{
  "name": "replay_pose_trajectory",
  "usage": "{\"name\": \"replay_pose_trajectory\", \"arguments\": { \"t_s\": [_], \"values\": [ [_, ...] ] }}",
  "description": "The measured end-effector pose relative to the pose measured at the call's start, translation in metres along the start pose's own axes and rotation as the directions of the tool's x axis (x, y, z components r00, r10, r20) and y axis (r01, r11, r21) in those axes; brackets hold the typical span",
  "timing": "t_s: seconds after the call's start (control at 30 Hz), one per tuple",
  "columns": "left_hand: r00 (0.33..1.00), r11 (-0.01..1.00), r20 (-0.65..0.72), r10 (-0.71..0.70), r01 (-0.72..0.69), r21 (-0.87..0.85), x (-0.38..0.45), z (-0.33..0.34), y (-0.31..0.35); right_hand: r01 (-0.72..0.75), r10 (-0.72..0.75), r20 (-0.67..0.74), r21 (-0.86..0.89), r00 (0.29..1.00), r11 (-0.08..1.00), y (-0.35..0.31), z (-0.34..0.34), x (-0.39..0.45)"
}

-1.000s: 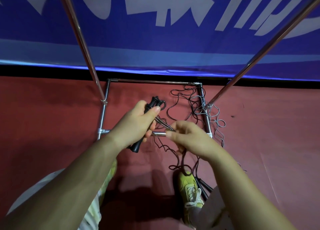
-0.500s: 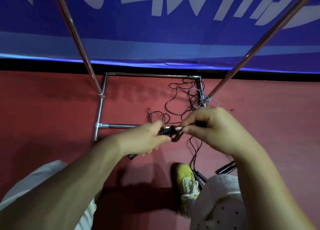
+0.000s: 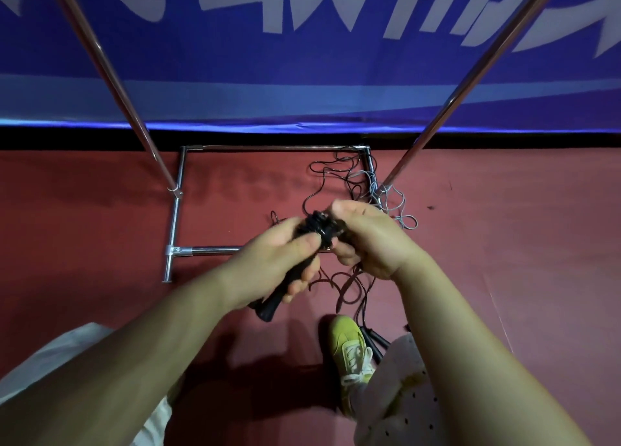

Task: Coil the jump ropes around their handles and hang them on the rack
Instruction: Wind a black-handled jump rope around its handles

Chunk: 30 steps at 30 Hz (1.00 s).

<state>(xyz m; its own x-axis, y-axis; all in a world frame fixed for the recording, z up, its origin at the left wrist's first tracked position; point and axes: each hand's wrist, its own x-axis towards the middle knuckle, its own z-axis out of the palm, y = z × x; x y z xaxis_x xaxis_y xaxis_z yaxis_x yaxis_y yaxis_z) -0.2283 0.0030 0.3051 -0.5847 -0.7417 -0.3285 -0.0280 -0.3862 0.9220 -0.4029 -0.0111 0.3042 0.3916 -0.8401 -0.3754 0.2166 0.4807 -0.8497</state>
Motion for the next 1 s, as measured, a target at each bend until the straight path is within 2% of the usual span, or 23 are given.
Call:
{"name": "replay_pose_trajectory", "arguments": {
  "t_s": [0.07,0.13,0.2,0.3,0.4,0.53,0.63,0.73,0.8,0.9,1.0],
  "values": [
    [0.996,0.998,-0.088,-0.011,0.005,-0.065,0.003,-0.006,0.002,0.035,-0.038,-0.03,-0.078,0.999,0.996,0.0,0.005,0.003],
    [0.984,0.994,-0.173,-0.044,0.026,-0.104,0.005,-0.01,0.004,0.099,-0.132,-0.087,-0.31,0.987,0.946,0.002,0.009,0.004],
    [0.977,0.994,-0.203,-0.061,0.042,-0.098,0.005,-0.011,0.004,0.124,-0.21,-0.151,-0.443,0.966,0.888,0.006,0.013,0.006],
    [0.978,0.998,-0.201,-0.056,0.047,-0.05,0.004,-0.011,0.002,0.144,-0.249,-0.208,-0.419,0.946,0.896,0.007,0.018,0.006],
    [0.979,0.997,-0.196,-0.052,0.06,0.037,0.002,-0.016,0.002,0.114,-0.19,-0.203,-0.337,0.961,0.935,0.005,0.024,0.001],
    [0.982,0.988,-0.19,-0.012,0.041,0.146,0.0,-0.024,0.002,0.094,-0.228,-0.279,-0.423,0.933,0.901,0.011,0.035,-0.002],
    [0.982,0.986,-0.189,0.028,0.003,0.166,-0.008,-0.026,0.003,0.155,-0.298,-0.307,-0.413,0.904,0.898,0.016,0.045,-0.004],
    [0.988,0.999,-0.153,-0.039,0.032,-0.043,-0.02,-0.025,0.008,0.198,-0.333,-0.303,-0.399,0.893,0.895,0.016,0.055,-0.008],
    [0.991,0.967,-0.021,-0.131,0.123,-0.225,-0.028,-0.027,0.01,0.217,-0.336,-0.318,-0.357,0.887,0.909,0.014,0.058,-0.014],
    [0.961,0.913,0.206,-0.187,0.247,-0.325,-0.037,-0.03,0.009,0.263,-0.341,-0.384,-0.241,0.858,0.934,0.007,0.055,-0.025],
    [0.959,0.879,0.194,-0.207,0.27,-0.394,-0.041,-0.016,0.007,0.283,-0.347,-0.437,-0.207,0.83,0.937,0.008,0.052,-0.035]
  ]
}}
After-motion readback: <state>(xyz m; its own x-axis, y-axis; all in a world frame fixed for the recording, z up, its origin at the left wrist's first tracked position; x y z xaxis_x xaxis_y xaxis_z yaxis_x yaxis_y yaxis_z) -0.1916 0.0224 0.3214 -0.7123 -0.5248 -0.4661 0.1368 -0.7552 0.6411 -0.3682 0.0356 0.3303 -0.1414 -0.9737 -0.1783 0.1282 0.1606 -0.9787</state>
